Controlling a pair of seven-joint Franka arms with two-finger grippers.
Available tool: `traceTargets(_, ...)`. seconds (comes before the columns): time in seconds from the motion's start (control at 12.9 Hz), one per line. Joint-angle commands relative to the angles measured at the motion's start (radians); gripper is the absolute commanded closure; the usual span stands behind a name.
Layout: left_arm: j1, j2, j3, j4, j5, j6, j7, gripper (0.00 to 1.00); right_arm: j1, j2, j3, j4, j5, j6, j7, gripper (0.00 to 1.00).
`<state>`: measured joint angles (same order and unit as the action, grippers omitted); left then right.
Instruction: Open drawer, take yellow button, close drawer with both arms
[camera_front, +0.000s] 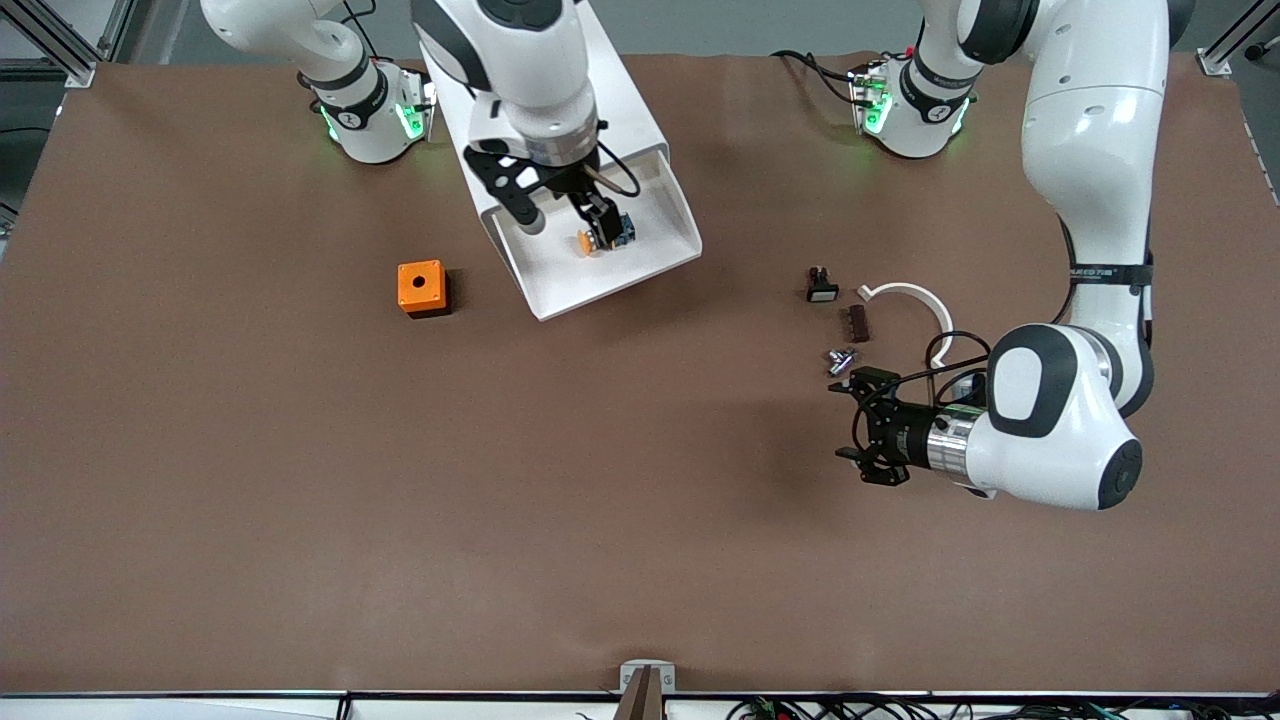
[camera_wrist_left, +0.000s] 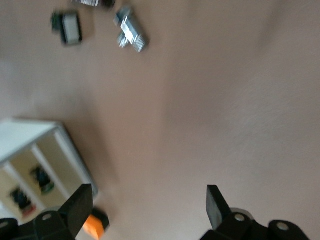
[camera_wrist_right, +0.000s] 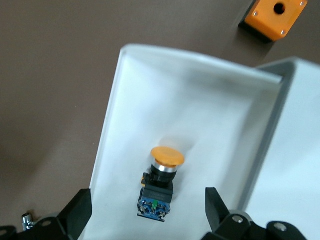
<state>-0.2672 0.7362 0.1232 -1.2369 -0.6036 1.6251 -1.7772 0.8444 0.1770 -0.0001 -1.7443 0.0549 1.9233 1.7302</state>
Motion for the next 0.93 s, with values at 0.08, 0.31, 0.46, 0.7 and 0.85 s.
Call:
traceTargets(0.08,-0.006,-0.070,0.026,-0.013,0.135,-0.008,0.237,0.00,0.027,0.064,-0.015,0.006,-0.006,0.046,0.051,0.00)
traceTargets(0.31,-0.013,-0.106,0.023,-0.015,0.225,-0.008,0.398,0.00,0.036,0.079,-0.017,0.005,-0.006,0.046,0.074,0.00)
traceTargets(0.46,-0.023,-0.115,0.015,-0.015,0.225,-0.008,0.525,0.00,0.041,0.090,-0.017,0.005,-0.006,0.046,0.074,0.00)
traceTargets(0.7,-0.042,-0.127,0.010,-0.021,0.226,-0.007,0.706,0.00,0.047,0.097,-0.017,0.005,-0.007,0.049,0.077,0.00)
traceTargets(0.85,-0.085,-0.133,0.010,-0.021,0.232,-0.002,0.726,0.00,0.061,0.102,-0.017,0.006,-0.007,0.049,0.086,0.00)
